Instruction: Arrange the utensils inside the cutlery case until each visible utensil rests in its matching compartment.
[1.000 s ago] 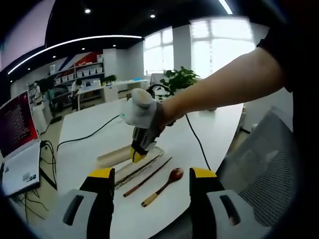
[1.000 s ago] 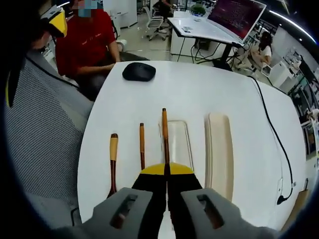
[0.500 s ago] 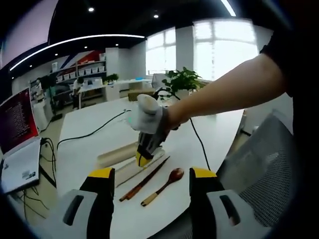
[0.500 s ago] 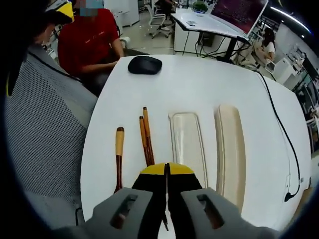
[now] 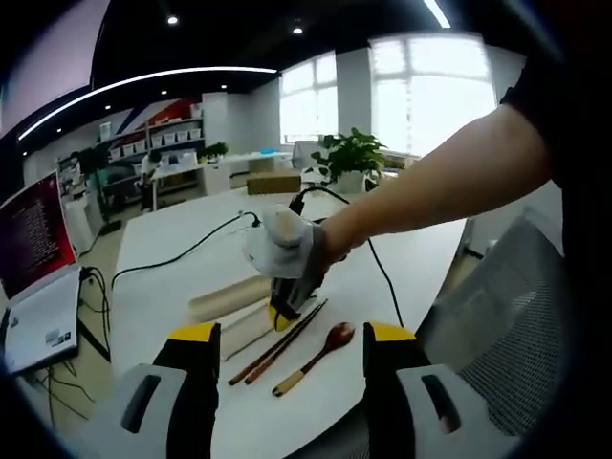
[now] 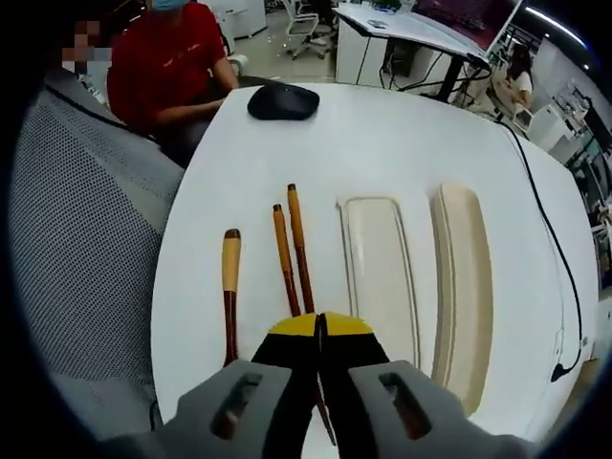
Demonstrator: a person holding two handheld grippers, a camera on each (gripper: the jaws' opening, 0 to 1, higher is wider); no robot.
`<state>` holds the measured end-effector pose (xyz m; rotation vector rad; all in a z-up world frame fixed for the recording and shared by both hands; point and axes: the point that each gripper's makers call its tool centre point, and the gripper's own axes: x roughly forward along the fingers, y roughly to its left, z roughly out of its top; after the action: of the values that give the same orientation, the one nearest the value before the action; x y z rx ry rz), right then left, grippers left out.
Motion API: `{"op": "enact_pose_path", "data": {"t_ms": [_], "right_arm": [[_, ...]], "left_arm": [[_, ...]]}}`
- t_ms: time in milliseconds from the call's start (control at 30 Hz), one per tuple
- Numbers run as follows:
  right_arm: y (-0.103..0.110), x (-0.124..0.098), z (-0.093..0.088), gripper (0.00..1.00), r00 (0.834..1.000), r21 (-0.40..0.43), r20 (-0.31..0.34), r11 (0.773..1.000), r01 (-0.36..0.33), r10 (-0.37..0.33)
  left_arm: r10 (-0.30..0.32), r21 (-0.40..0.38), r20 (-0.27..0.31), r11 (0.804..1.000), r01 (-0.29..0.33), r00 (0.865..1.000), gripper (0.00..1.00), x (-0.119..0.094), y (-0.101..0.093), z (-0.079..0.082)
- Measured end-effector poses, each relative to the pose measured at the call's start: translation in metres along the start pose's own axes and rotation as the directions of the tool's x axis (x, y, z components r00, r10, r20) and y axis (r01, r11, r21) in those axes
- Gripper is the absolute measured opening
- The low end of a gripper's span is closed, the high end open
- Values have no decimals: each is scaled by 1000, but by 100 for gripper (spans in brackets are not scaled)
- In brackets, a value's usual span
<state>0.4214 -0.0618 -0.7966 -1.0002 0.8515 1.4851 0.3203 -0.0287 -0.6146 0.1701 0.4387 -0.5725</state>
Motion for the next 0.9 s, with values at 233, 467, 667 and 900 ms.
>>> {"op": "enact_pose_path", "data": {"t_ms": [233,467,667,900], "right_arm": [[-3,4,-3,0,1000,1,-20,1000,4,-4],[1,9,-3,4,999,10,-32,1000,-12,13],[0,10,-3,3,999,-2,-42,1000,-12,12],[1,12,-5,4,998,-6,-63,1000,-29,28]], "left_arm": [[7,-5,6,1000,-7,1000,62,-1,2,0],[6,-7,2,1000,-6,1000,62,-1,1,-1],[8,-9,0,1000,-8,1000,62,-1,1,-1],[10,-9,-1,1000,-10,1000,62,-2,0,-1]]}}
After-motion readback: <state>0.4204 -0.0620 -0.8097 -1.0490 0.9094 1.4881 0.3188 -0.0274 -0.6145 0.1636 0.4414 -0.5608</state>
